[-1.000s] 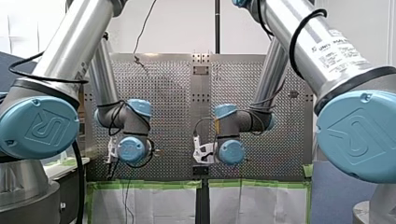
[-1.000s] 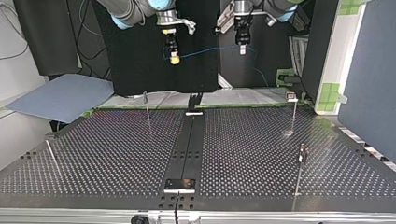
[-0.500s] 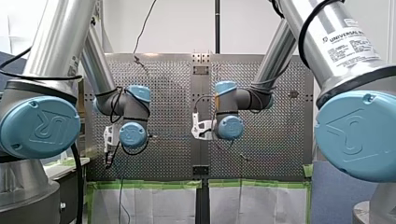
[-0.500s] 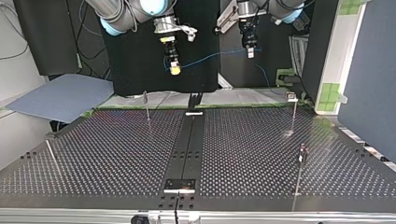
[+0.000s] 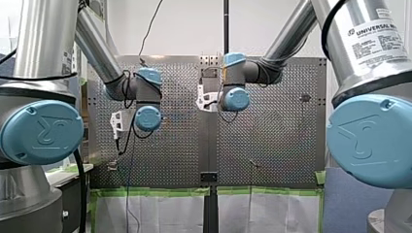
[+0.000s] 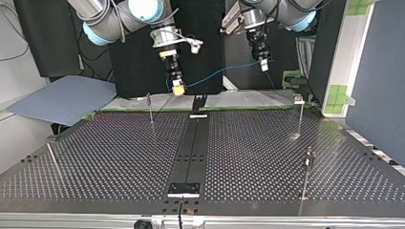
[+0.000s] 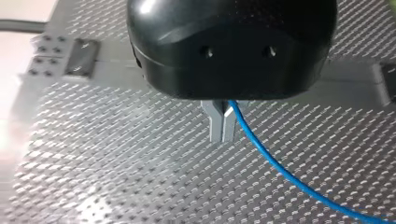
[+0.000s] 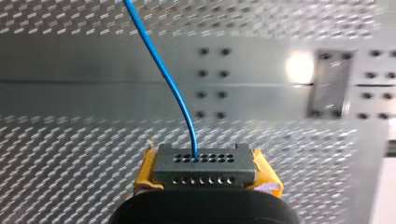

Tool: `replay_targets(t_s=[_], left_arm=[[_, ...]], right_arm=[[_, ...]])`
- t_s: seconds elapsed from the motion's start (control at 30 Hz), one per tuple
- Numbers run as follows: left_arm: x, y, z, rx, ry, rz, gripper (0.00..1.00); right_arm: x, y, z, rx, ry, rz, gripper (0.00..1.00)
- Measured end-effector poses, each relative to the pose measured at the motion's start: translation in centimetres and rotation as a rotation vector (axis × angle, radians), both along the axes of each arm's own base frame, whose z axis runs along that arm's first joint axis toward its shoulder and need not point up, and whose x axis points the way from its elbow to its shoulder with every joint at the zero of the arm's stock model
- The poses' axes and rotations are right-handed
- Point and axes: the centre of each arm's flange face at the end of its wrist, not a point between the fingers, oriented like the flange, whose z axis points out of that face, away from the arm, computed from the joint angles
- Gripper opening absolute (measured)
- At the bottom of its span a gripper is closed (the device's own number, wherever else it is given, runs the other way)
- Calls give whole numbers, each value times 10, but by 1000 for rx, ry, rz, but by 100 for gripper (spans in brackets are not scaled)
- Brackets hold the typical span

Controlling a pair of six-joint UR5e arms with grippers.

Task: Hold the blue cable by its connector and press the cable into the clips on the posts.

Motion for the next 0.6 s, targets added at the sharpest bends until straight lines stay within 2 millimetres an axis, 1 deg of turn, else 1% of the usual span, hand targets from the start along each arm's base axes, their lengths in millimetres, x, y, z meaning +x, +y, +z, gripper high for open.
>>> replay_targets(t_s=[0.17,0.33,0.47,0.6], left_arm=[[5,1,25,-35,-34,38,0],[9,2,55,-82,-76,67,0],[13,1,83,-109,-111,77,0],[16,0,111,-126,-144,78,0]], right_arm=[[4,-2,41,-27,-39,28,0],[2,-2,80,-50,-75,36,0],[2,-4,98,-67,-93,44,0],[9,-10,102,-73,-97,57,0]])
